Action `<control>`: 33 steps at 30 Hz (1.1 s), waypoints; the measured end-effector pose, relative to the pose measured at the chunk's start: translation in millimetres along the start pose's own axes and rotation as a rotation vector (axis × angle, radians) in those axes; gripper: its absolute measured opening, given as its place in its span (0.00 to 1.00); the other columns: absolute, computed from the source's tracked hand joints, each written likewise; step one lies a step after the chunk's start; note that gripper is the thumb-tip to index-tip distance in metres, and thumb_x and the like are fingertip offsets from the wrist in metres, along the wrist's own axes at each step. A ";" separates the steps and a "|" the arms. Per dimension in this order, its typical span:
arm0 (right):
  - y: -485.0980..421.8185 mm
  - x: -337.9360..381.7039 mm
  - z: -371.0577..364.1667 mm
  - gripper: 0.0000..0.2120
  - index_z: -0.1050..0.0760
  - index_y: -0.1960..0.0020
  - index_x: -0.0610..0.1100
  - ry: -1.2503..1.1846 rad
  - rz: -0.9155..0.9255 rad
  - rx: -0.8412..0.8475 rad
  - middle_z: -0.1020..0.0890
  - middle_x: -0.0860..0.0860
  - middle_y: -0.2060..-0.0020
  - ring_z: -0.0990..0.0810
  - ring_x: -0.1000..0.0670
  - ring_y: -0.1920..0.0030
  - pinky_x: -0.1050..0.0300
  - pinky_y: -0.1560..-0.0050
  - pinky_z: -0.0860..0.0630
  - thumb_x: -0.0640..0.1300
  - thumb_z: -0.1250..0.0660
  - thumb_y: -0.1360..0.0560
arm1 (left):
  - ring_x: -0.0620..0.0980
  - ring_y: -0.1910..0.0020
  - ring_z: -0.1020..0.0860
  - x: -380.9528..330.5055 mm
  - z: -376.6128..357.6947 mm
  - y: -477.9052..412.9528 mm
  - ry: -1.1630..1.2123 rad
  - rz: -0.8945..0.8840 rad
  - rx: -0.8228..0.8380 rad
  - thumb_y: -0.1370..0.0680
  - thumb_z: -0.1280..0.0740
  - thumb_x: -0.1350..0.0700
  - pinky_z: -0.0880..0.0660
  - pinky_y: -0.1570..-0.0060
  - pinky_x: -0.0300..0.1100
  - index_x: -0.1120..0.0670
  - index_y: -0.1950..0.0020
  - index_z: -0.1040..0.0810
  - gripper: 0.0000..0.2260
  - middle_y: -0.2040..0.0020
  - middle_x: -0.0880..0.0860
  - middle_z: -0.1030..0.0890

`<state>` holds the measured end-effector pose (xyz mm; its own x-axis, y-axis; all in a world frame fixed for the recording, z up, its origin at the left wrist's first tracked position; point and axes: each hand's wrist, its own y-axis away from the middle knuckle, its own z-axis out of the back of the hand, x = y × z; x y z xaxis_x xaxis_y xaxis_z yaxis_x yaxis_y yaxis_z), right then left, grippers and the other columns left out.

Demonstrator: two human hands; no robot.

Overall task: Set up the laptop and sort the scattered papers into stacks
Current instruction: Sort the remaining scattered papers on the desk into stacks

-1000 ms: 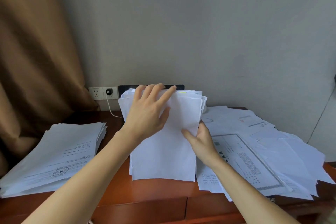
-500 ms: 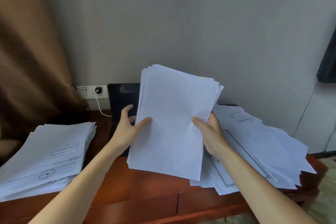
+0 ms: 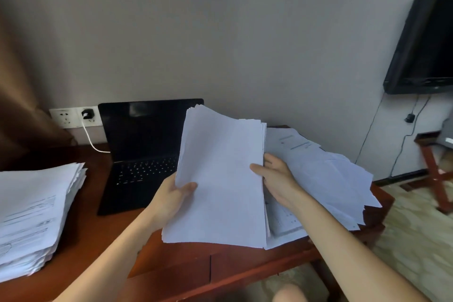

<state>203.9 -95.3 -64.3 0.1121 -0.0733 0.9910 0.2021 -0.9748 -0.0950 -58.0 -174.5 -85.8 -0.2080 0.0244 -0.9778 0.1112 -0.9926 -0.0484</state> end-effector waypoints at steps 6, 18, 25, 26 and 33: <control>23.1 -34.2 40.1 0.19 0.26 0.34 0.42 0.172 -0.055 -0.042 0.15 0.45 0.45 0.15 0.46 0.45 0.58 0.45 0.19 0.31 0.30 0.23 | 0.54 0.50 0.13 41.3 1.5 -2.1 0.057 0.114 -0.050 0.16 0.33 0.59 0.18 0.45 0.55 0.51 0.36 0.21 0.10 0.48 0.51 0.12; 105.5 -79.0 87.7 0.31 0.36 0.25 0.65 1.244 0.155 0.285 0.42 0.73 0.26 0.53 0.70 0.25 0.61 0.25 0.50 0.66 0.32 0.26 | 0.50 0.48 0.13 63.6 19.9 12.0 0.011 0.103 -0.083 0.17 0.32 0.57 0.19 0.43 0.55 0.47 0.35 0.21 0.11 0.45 0.47 0.13; 104.7 -83.6 86.2 0.12 0.20 0.36 0.50 1.248 0.416 -0.046 0.17 0.61 0.46 0.21 0.59 0.45 0.61 0.44 0.26 0.46 0.36 0.18 | 0.53 0.48 0.13 72.6 37.6 31.1 0.019 0.081 -0.103 0.17 0.32 0.57 0.19 0.43 0.57 0.47 0.33 0.22 0.13 0.44 0.48 0.13; 104.6 -81.3 83.0 0.11 0.20 0.38 0.49 1.213 0.393 -0.103 0.17 0.63 0.53 0.20 0.61 0.51 0.64 0.51 0.26 0.46 0.37 0.17 | 0.53 0.47 0.13 73.0 38.8 32.5 0.024 0.084 -0.102 0.17 0.32 0.57 0.19 0.43 0.59 0.47 0.33 0.22 0.13 0.43 0.49 0.13; 96.7 -73.1 51.6 0.22 0.32 0.66 0.61 0.663 0.260 -0.311 0.37 0.57 0.75 0.40 0.55 0.72 0.63 0.69 0.43 0.43 0.40 0.16 | 0.52 0.49 0.13 66.3 30.2 31.1 0.106 0.146 -0.089 0.17 0.32 0.59 0.18 0.46 0.53 0.47 0.35 0.21 0.12 0.44 0.49 0.13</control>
<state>265.4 -173.4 -150.8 -0.5066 -0.3226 0.7995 -0.0445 -0.9163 -0.3980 -97.7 -207.3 -146.0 -0.0801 -0.1016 -0.9916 0.2190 -0.9723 0.0819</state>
